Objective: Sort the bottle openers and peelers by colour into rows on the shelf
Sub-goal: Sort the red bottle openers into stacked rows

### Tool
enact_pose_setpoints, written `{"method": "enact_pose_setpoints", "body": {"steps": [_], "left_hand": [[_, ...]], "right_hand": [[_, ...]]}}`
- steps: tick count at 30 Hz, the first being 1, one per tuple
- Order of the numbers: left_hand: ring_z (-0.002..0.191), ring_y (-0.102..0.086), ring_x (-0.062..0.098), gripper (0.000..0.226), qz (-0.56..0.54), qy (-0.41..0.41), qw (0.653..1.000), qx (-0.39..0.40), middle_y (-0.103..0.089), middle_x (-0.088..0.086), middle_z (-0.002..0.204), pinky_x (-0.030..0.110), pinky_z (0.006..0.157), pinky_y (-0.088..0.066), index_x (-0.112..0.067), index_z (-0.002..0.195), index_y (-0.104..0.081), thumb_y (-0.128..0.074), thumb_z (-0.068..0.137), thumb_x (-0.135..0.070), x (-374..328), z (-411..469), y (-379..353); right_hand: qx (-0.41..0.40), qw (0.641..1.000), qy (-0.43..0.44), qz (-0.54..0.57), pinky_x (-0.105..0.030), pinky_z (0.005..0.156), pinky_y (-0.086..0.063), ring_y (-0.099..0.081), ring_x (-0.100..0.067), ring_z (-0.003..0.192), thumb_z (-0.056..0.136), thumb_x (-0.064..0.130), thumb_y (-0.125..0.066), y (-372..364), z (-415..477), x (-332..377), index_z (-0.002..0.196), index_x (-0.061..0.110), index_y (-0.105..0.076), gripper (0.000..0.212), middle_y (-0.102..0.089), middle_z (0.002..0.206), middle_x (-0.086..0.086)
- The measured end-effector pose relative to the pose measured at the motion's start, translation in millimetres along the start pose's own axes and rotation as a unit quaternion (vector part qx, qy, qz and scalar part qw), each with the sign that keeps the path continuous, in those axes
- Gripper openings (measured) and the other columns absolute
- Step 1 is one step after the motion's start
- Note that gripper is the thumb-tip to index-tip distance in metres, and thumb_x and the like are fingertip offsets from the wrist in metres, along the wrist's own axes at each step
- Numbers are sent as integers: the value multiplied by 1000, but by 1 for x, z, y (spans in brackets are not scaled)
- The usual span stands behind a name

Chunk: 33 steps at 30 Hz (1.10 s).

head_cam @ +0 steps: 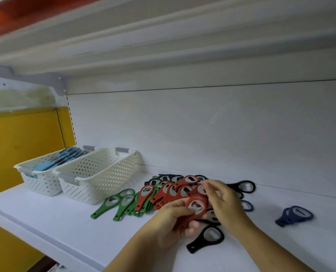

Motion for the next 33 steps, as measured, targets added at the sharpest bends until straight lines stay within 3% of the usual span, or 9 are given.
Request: {"method": "enact_pose_setpoints", "body": {"steps": [3, 8, 13, 16, 19, 23, 26, 29, 33], "left_hand": [[52, -56, 14, 36, -31, -6, 999, -33, -69, 19, 95, 20, 43, -49, -13, 121, -59, -44, 92, 2, -8, -9, 11], [54, -64, 20, 30, -130, -2, 988, -87, -68, 24, 108, 21, 41, -50, -9, 116, -54, -41, 91, 1, -4, -32, 43], [51, -62, 21, 25, -113, -21, 987, -109, -69, 27, 104, 22, 42, -50, 0, 112, -52, -38, 92, 3, -3, -33, 47], [57, -66, 23, 26, -91, -34, 989, -115, -68, 27, 105, 25, 47, -54, 0, 113, -53, -35, 94, 5, -4, -34, 43], [62, -66, 23, 29, -81, -35, 990, -108, -67, 28, 108, 27, 52, -56, -2, 113, -58, -36, 94, 6, -5, -37, 41], [71, -68, 24, 28, -93, -24, 989, -116, -68, 26, 108, 29, 60, -58, -9, 109, -58, -39, 94, 5, -6, -37, 41], [88, -71, 30, 32, -125, -17, 986, -113, -66, 25, 112, 36, 73, -59, -8, 117, -55, -38, 94, 6, -4, -35, 43], [98, -68, 35, 32, -147, -16, 983, -108, -64, 24, 117, 41, 84, -55, -4, 121, -55, -40, 94, 2, -4, -35, 42], [75, -68, 23, 41, -167, -7, 980, -104, -69, 13, 87, 34, 74, -58, -4, 109, -64, -38, 100, -34, -2, -36, 43]], "right_hand": [[-38, 988, 6, -148, -25, 77, -49, -61, -6, 86, 93, 32, -54, 18, 4, -14, 106, 18, -69, 24, -65, 95, 12], [-63, 957, 0, -282, -20, 62, -40, -56, -12, 80, 89, 20, -62, 23, 9, -23, 107, 17, -68, 19, -66, 102, 4], [87, 920, 34, -381, -22, 80, -43, -51, -11, 106, 90, 28, -56, -21, 24, -13, 125, 33, -56, 36, -47, 123, 11], [104, 908, 53, -401, -20, 82, -41, -44, -10, 116, 92, 30, -55, -35, 25, -15, 131, 35, -53, 39, -43, 127, 12], [70, 904, 96, -411, -17, 75, -38, -49, -12, 111, 92, 30, -59, -39, 21, -17, 125, 29, -60, 33, -49, 122, 10], [-48, 912, 215, -345, -20, 67, -45, -65, -21, 84, 85, 18, -69, -33, 19, -6, 103, 8, -72, 21, -63, 96, -1], [-108, 906, 312, -265, -14, 74, -45, -60, -14, 82, 92, 24, -51, -23, 7, 19, 97, 2, -70, 29, -66, 92, -4], [-49, 864, 433, -254, -19, 81, -50, -63, -17, 83, 94, 20, -50, -41, -14, 39, 96, 3, -72, 28, -67, 90, -7], [80, 846, 472, -234, -24, 71, -51, -61, -17, 80, 91, 21, -57, -71, -27, 45, 97, 9, -74, 21, -66, 88, -1]]}}
Point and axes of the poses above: each hand's wrist, its own z-axis towards the middle knuckle, its own y-axis out of the back of the hand, x = y × z, the point moved 5 cm from there along z, towards the middle knuckle
